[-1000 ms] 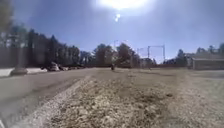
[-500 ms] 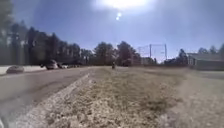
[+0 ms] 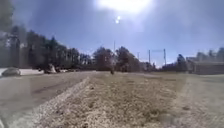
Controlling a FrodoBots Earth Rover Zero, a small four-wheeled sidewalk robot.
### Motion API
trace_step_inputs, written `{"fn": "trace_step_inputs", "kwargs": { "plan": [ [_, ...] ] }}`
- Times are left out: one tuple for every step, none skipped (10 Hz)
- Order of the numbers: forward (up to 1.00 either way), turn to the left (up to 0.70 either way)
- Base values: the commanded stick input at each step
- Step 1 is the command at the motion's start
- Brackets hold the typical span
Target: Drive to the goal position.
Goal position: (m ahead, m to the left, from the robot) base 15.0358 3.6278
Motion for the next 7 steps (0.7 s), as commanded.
{"fn": "trace_step_inputs", "kwargs": {
  "plan": [
    [0.70,0.03],
    [0.70,0.03],
    [0.70,0.03],
    [0.70,0.03],
    [0.70,0.03],
    [0.70,0.03],
    [0.70,0.03]
  ]
}}
